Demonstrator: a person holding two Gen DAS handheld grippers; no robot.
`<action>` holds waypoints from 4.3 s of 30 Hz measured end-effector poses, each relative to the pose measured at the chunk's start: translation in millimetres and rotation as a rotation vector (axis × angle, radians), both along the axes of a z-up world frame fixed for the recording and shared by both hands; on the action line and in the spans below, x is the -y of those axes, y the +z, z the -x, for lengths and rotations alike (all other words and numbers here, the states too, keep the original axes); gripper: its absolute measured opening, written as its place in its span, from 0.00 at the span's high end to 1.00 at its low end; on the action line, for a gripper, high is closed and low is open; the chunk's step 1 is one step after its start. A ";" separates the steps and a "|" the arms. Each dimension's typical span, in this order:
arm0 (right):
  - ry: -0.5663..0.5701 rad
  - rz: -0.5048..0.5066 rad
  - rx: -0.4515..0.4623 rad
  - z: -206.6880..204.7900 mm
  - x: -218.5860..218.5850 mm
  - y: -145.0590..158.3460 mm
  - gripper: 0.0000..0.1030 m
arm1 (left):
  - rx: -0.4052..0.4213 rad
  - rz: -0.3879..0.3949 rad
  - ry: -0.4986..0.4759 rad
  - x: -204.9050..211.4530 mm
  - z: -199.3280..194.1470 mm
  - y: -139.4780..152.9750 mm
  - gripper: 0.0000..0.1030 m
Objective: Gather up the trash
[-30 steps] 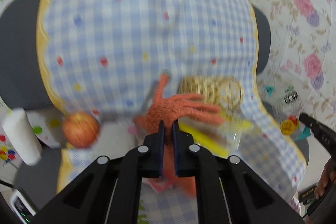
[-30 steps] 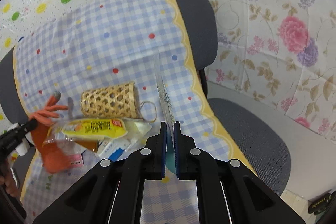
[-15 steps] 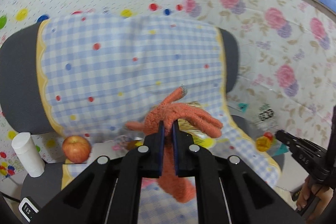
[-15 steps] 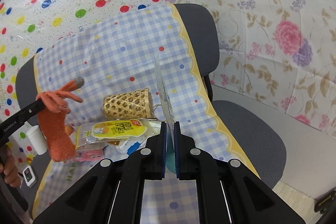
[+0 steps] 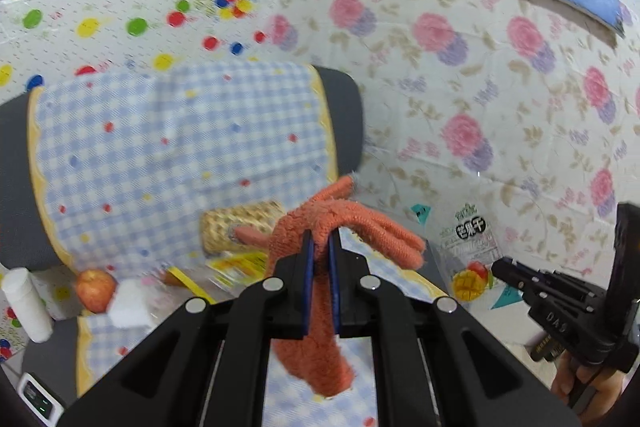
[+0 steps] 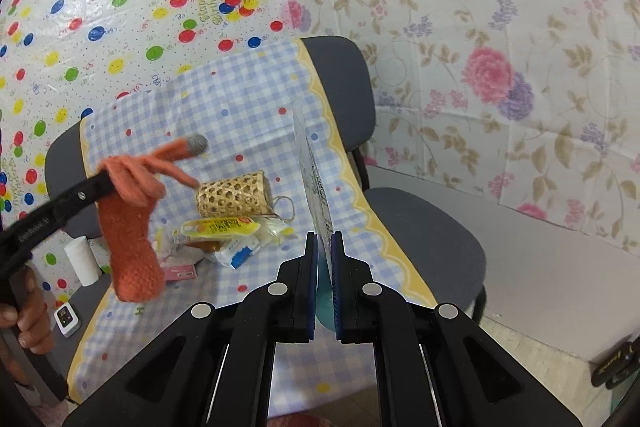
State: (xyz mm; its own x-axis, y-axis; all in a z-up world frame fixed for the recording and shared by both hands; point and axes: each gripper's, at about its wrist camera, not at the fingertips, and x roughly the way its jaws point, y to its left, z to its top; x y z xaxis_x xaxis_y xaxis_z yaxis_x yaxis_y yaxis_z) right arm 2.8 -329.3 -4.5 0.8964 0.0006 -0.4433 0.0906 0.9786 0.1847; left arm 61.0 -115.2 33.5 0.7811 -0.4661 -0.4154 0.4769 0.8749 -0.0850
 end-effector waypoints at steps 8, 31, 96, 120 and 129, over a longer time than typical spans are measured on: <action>-0.076 0.020 -0.040 53.4 23.7 -16.8 0.93 | -0.083 0.013 -0.136 42.5 28.9 -48.2 0.95; -0.361 -0.006 -0.206 179.8 91.2 -90.0 0.92 | -0.177 -0.084 -0.500 167.0 124.5 -130.7 0.95; 0.098 0.058 -0.127 -31.4 -35.7 -30.7 0.69 | -0.172 -0.054 0.166 -49.9 -23.2 -71.0 0.44; 0.266 0.253 -0.245 -170.7 -133.8 -79.3 0.42 | -0.235 -0.062 0.424 -148.0 -108.4 -100.7 0.34; 0.330 0.365 -0.226 -203.1 -170.9 -86.9 0.42 | -0.259 -0.063 0.428 -151.8 -134.0 -114.3 0.34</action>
State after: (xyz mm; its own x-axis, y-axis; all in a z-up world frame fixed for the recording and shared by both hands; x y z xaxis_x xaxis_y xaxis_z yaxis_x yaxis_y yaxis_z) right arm 205.9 -158.4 -91.4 0.7568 0.0755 -0.6492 -0.2340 0.9587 -0.1614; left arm 194.9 36.7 -80.7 0.7646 -0.0944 -0.6376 0.0445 0.9946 -0.0940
